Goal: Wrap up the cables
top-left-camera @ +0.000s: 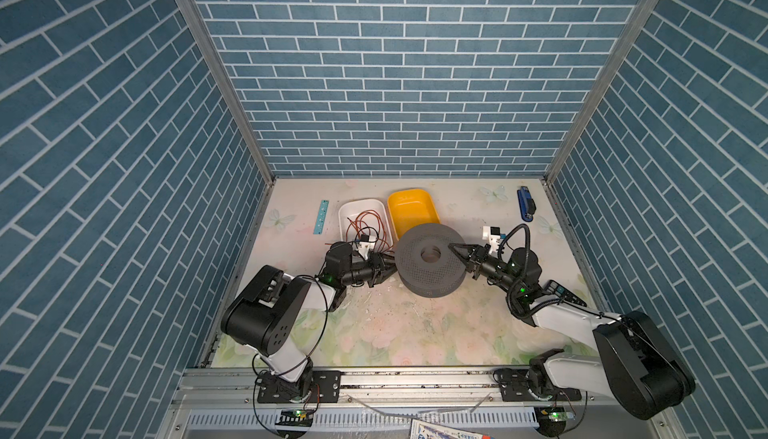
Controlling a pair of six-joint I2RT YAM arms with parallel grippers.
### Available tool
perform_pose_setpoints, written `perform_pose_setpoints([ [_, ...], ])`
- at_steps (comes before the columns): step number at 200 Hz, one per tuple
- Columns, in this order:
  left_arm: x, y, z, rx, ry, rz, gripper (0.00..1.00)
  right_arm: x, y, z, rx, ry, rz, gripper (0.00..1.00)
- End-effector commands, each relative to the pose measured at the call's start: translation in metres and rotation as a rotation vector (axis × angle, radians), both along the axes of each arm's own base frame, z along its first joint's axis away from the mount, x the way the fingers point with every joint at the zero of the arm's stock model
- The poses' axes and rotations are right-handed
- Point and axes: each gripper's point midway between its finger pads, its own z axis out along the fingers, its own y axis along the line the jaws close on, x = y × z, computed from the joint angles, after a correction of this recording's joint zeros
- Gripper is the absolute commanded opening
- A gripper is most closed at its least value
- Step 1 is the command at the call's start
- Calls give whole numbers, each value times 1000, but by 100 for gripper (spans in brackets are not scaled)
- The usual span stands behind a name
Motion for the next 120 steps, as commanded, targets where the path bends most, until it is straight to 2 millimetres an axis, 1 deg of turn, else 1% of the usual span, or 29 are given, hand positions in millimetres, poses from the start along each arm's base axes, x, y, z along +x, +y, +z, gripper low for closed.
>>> perform_pose_setpoints([
  [1, -4, 0, -4, 0, -18, -18, 30, -4, -6, 14, 70, -32, -20, 0],
  [37, -12, -2, -16, 35, 0, -47, 30, -11, -11, 0, 60, -10, -35, 0],
  [80, -21, 2, -31, 110, 22, -62, 30, -18, -15, -14, 41, 12, -40, 0],
  [120, -25, 4, -35, 129, 27, -66, 30, -21, -18, -26, 26, 26, -48, 0],
])
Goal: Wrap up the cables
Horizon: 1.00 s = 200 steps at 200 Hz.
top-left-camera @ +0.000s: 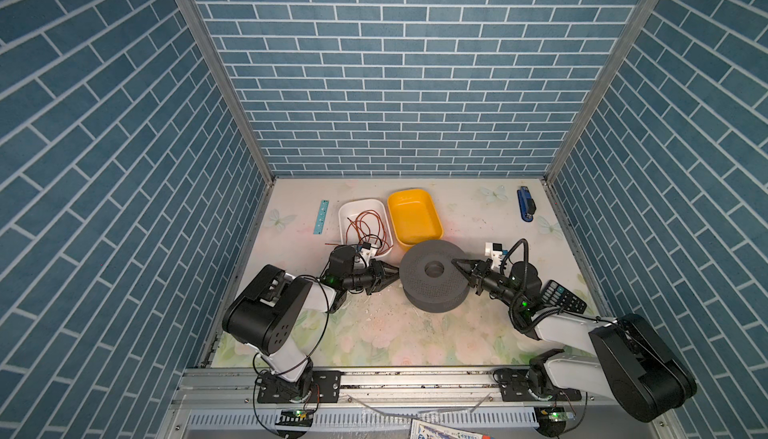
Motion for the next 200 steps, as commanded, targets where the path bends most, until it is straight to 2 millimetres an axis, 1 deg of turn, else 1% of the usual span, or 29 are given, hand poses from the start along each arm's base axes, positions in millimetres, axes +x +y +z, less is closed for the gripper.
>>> perform_pose_setpoints([
  [1, -8, 2, -4, 24, -10, -22, 30, 0, -4, 20, 54, -81, -19, 0],
  [38, -11, 3, 1, 34, -21, -26, 30, -3, -5, 9, 44, -64, -22, 0],
  [105, -15, 12, 12, 129, -66, -32, 32, -4, -7, -8, 19, -46, -28, 0],
  [121, -16, 14, 12, 144, -68, -32, 32, -2, -6, -9, 20, -47, -28, 0],
  [147, -17, 14, 12, 141, -70, -31, 34, 0, -5, -18, 8, -34, -27, 0],
  [171, -17, 14, 14, 138, -75, -30, 34, 2, -4, -22, 19, -43, -28, 0],
  [172, -17, 14, 14, 139, -76, -31, 34, 2, -5, -25, 15, -33, -29, 0],
  [173, -17, 14, 14, 139, -75, -32, 34, 2, -4, -23, 20, -41, -28, 0],
  [192, -16, 14, 14, 139, -77, -31, 34, 4, -3, -35, -3, -22, -22, 0],
  [200, -16, 14, 15, 138, -79, -31, 34, 4, -3, -36, -13, -29, -23, 0],
])
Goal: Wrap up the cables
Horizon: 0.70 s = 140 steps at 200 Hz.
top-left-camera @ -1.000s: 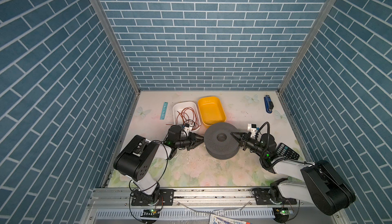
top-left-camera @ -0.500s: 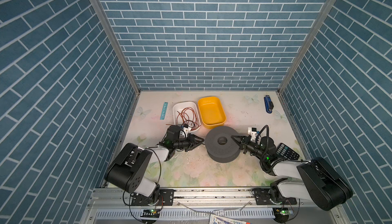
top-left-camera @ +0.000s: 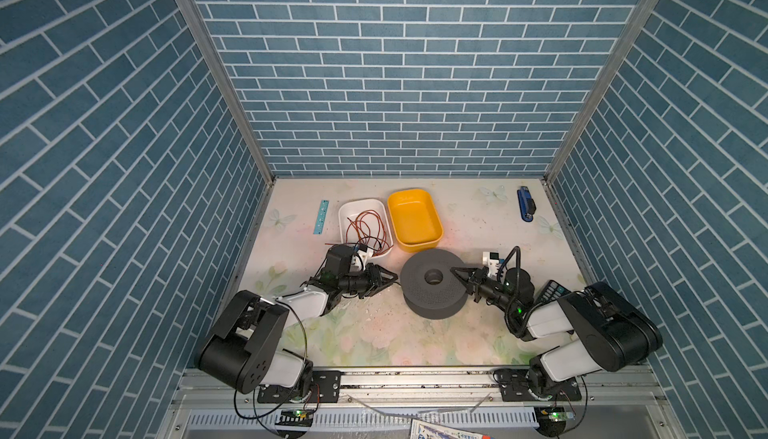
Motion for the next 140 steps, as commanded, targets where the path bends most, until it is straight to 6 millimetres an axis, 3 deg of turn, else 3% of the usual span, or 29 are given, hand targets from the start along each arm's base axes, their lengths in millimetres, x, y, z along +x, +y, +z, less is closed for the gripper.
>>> perform_pose_setpoints([
  [1, 3, -2, 7, 0, -37, -10, 34, 2, -1, 13, 20, -87, -4, 0],
  [106, 2, -1, 13, -6, -51, -12, 35, 9, -4, -23, -62, -28, -29, 0],
  [140, 2, 0, 14, -6, -54, -12, 37, 9, -6, -30, -82, -20, -37, 13],
])
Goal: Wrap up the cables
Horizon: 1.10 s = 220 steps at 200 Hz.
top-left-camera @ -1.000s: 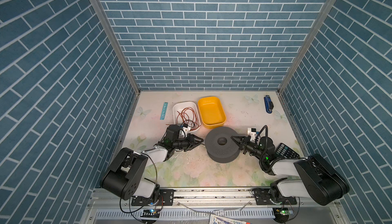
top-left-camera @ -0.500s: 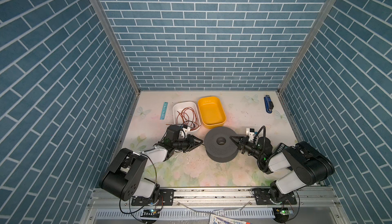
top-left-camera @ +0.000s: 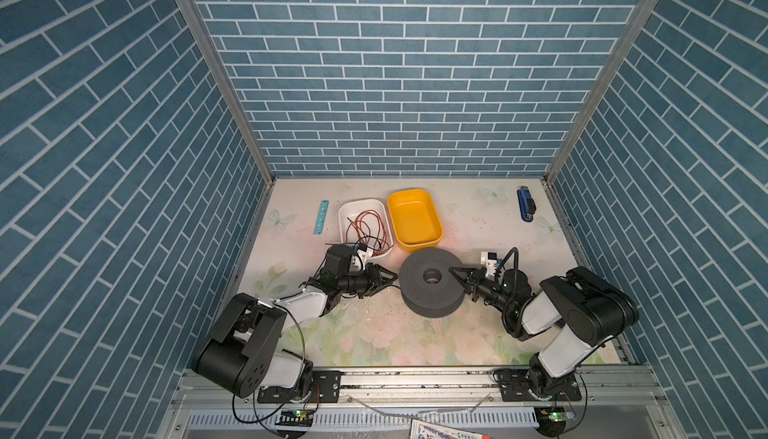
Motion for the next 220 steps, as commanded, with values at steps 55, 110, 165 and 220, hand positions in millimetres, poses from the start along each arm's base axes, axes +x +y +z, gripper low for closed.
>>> perform_pose_setpoints([
  [55, 1, 1, 10, -3, -36, -12, 38, 3, -10, -27, -91, 27, -50, 28],
  [110, 1, 1, 17, -2, -50, -21, 43, 2, -14, -18, -113, 5, -63, 71],
  [165, 1, 5, 34, 16, -75, -31, 50, -6, -39, -11, -329, 17, -119, 84],
  [220, 15, 25, 67, 96, -155, -9, 73, -20, -104, 33, -687, -77, -285, 98],
])
